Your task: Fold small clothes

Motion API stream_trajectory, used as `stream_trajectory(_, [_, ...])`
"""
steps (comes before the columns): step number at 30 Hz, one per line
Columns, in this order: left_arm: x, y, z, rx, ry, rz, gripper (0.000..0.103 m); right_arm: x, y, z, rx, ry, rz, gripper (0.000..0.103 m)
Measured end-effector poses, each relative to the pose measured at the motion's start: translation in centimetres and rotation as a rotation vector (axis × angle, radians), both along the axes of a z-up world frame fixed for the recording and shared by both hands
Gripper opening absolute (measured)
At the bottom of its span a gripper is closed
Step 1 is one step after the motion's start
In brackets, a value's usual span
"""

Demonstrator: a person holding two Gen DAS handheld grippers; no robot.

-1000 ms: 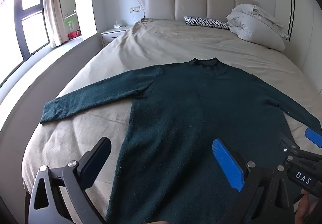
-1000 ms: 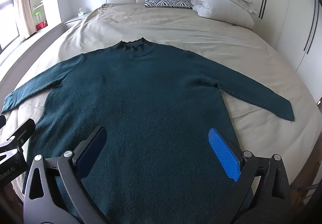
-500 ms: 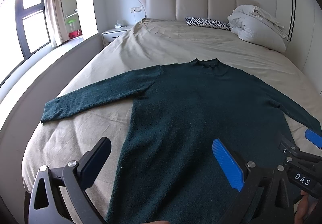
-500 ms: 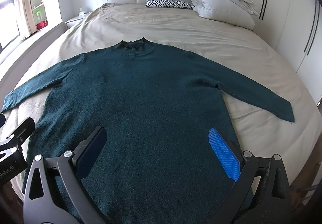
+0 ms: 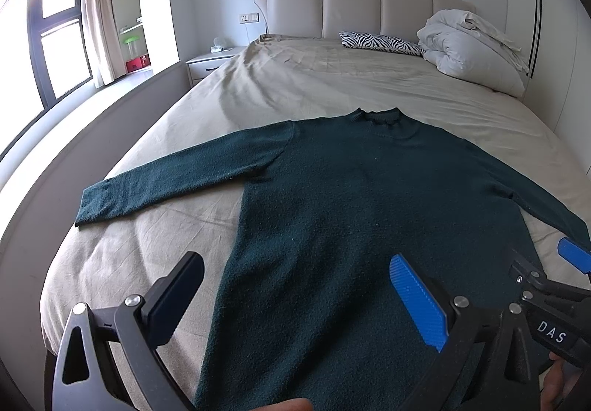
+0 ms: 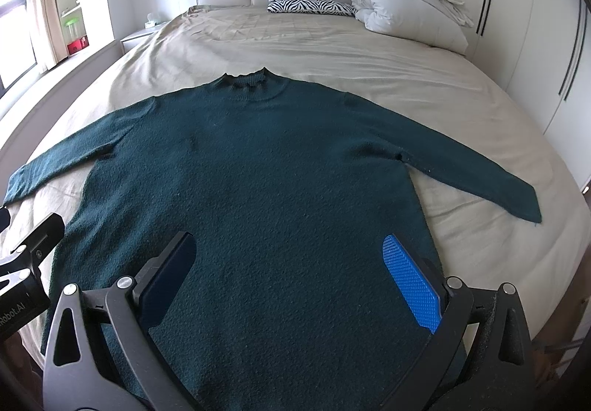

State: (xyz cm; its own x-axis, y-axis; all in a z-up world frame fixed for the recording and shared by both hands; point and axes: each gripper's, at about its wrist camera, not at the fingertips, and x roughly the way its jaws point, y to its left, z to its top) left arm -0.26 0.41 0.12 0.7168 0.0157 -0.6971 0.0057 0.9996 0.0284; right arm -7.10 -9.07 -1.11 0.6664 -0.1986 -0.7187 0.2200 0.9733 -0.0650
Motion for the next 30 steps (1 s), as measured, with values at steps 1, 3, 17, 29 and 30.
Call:
stream_trajectory(1, [0.0,0.02,0.01,0.0,0.0,0.0,0.103,0.0,0.03,-0.01,-0.001,0.0,0.0,0.103])
stream_trajectory(3, [0.03,0.04,0.01,0.0,0.001,0.0,0.103,0.02,-0.06,0.02,0.001,0.001,0.0,0.103])
stream_trajectory(17, [0.0,0.06,-0.04,0.001,0.0,0.0,0.103,-0.07,0.26,-0.27,-0.001,0.003,0.003,0.103])
stream_trajectory(29, [-0.03,0.14,-0.07,0.0,-0.001,0.0,0.103,-0.12,0.43,-0.47,0.003,0.006,0.007,0.103])
stream_trajectory(30, [-0.01,0.14,-0.07,-0.001,-0.001,0.0,0.103,-0.15,0.5,-0.5,0.002,0.007,0.007,0.103])
